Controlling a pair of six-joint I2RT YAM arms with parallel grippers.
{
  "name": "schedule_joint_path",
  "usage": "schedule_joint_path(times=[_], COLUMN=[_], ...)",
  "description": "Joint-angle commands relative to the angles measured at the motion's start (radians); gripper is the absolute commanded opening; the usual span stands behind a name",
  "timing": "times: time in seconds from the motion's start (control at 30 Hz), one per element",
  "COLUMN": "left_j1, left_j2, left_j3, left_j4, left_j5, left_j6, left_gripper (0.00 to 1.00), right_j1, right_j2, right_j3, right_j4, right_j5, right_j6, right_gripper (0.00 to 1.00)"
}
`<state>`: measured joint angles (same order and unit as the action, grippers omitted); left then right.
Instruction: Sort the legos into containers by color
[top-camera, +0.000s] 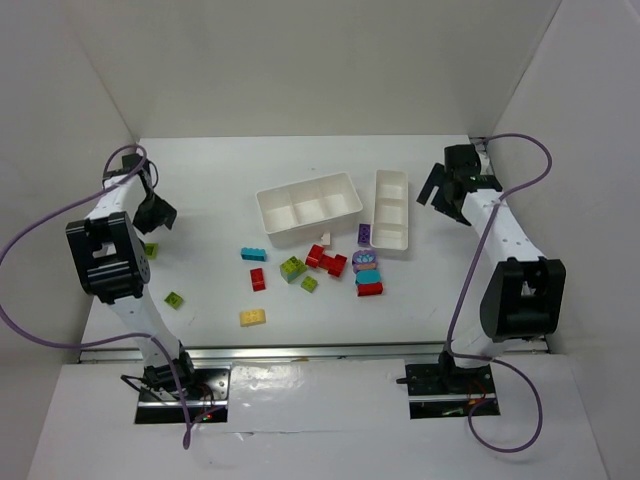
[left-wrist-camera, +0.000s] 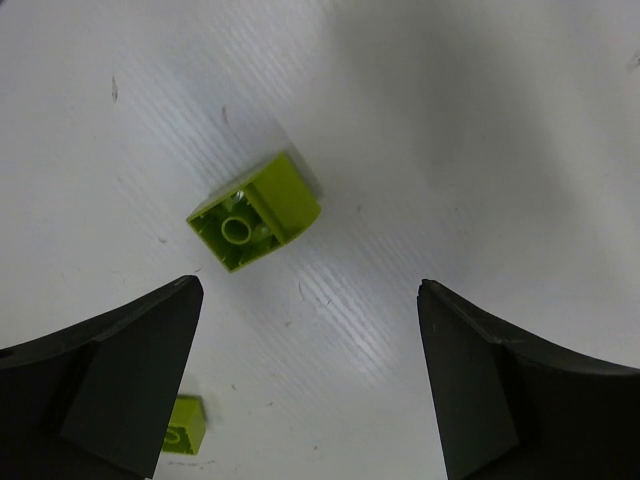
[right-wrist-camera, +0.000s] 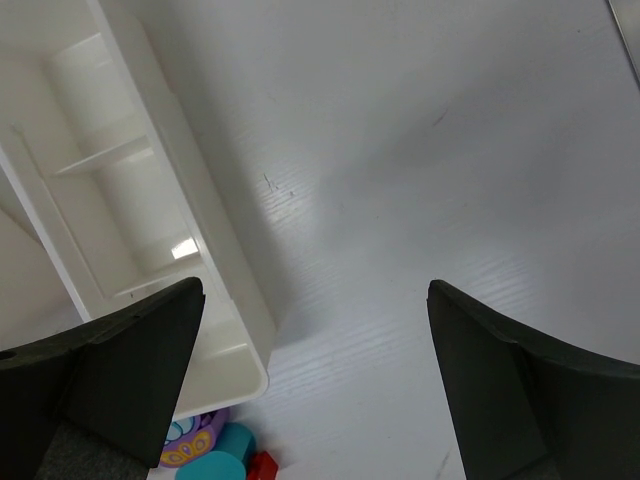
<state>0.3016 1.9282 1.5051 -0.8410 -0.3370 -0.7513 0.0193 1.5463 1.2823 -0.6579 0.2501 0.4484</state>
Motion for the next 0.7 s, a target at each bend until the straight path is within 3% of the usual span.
schedule_joint_path(times=[0.0, 0.4, 0.67], left_j1=[0.004, 0.057, 0.057], left_j2=[0.012, 0.012, 0.066], left_j3=[-0.014, -0.072, -0.126], left_j4=[0.094, 0.236, 0.27], left_j5=[-0.022, 0.021, 0.162], left_j6=[0.055, 0.173, 0.225], left_gripper=[1.0, 1.0, 1.0], right_j1=[-0.002, -0.002, -0.002], right_j2=[0.008, 0.026, 0.026], right_j3=[-0.003, 0.006, 0.006], right_j4=[0.018, 0.009, -0.002], right_j5=[-0.009, -0.038, -0.029], right_j6=[-0.014, 0.006, 0.015], right_gripper=[1.0, 1.0, 1.0])
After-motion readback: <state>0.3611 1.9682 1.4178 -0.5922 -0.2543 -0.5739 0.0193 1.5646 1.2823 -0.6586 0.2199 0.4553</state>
